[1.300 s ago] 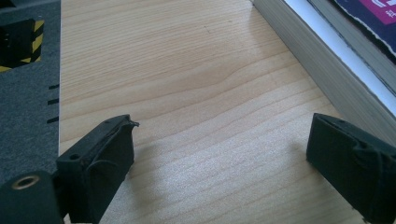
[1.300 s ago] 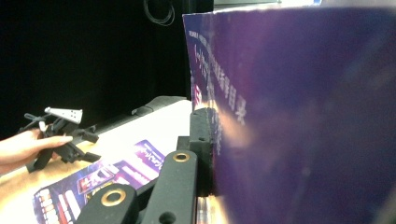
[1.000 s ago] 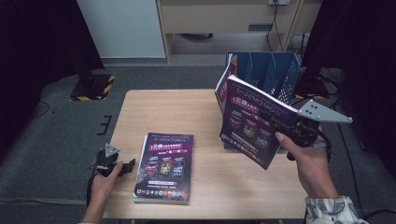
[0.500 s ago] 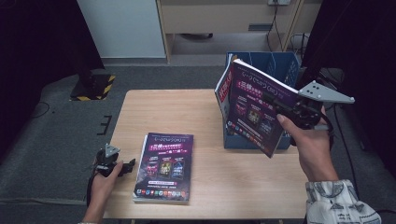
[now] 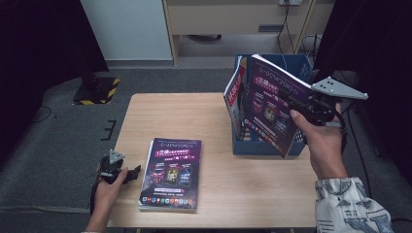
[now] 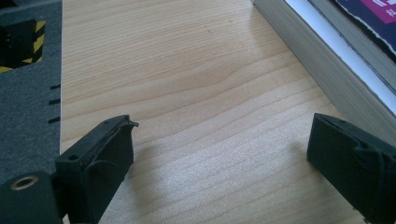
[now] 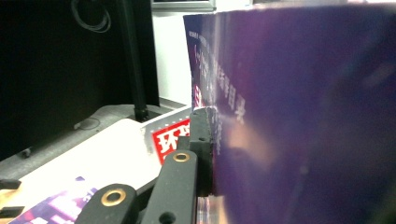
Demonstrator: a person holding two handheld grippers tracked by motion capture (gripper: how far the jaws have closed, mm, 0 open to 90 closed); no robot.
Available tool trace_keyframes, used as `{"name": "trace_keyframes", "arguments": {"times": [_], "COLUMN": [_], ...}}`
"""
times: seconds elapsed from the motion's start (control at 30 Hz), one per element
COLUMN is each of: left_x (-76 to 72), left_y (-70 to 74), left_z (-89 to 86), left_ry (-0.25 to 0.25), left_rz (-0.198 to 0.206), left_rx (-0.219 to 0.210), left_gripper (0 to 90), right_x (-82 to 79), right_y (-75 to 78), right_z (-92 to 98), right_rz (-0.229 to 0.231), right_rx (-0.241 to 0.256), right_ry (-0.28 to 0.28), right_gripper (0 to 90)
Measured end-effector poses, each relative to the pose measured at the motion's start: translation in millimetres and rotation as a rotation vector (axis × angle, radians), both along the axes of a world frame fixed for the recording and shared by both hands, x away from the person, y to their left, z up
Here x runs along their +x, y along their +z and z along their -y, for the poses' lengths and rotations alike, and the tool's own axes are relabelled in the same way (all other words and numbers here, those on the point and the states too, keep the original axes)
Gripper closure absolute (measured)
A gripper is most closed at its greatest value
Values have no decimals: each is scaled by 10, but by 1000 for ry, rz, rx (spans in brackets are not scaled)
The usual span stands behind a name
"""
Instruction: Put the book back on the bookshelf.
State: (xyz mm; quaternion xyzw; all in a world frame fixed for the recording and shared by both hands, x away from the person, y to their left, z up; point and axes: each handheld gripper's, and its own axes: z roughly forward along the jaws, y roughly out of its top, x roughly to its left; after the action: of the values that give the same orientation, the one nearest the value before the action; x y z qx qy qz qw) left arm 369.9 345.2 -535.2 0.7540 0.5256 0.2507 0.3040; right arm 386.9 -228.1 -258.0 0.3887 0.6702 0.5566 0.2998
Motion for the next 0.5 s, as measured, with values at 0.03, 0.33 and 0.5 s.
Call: {"name": "trace_keyframes", "arguments": {"times": [0.03, 0.33, 0.5], "left_x": [0, 3, 5], "left_y": [0, -1, -1], "left_z": [0, -3, -5], "left_ry": [1, 4, 7], "left_rz": [-1, -5, -9], "left_rx": [0, -6, -9], "left_gripper": [63, 62, 59], "right_x": [19, 123, 168], "right_y": [-3, 14, 27], "right_z": [7, 33, 24], "right_rz": [-3, -2, -4], "right_rx": [0, 1, -3], "right_ry": [-10, -70, -97], "right_gripper": [826, 826, 827]}}
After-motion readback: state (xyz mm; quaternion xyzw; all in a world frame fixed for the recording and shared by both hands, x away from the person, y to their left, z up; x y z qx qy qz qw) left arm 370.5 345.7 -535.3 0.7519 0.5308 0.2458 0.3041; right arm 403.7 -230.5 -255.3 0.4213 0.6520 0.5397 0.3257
